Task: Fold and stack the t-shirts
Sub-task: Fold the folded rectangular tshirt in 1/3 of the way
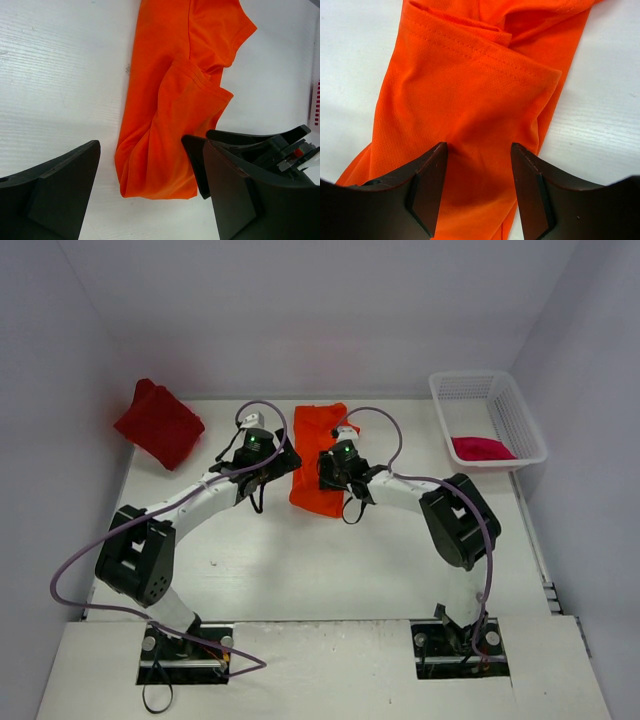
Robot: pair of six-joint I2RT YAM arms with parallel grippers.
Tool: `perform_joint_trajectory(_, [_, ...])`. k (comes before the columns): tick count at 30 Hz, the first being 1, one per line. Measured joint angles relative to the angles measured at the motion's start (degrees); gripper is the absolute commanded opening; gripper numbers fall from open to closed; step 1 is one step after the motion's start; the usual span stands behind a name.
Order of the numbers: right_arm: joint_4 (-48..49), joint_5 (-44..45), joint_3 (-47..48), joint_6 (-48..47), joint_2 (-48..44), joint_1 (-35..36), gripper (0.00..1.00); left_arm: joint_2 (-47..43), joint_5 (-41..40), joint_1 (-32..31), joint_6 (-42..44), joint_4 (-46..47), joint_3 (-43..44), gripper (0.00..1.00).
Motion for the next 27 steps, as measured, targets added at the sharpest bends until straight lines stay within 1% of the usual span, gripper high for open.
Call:
perform_joint_trajectory(8, [0.1,-0.4,3.7,-1.2,1.5,-1.5,0.5,0.1,0.0,0.0,0.0,0.0,0.0,0.79])
perform_joint_trajectory(14, [0.1,-0.3,3.2,-1.8,1.0,-1.9,0.5,0.0,0.7,0.0,-0.1,0.1,-1.1,0.78])
perform_joint_trajectory(17, [-0.2,-0.3,0.1,-1.8,-1.5,-2.0,0.5,0.0,1.0,0.0,-0.3,0.5,-3.1,0.79])
perform_joint_trajectory(22, [-1.1,-0.1,-5.6,-1.2,-8.6,-2.0,0.5,-0.1,1.6,0.0,-1.1,0.9,-7.2,0.79])
perform_joint_trajectory(27, [-1.3,-0.1,-7.6,-0.4,-13.8,-1.8,0.5,-0.5,2.2,0.0,-2.1,1.7,-9.2,0.78])
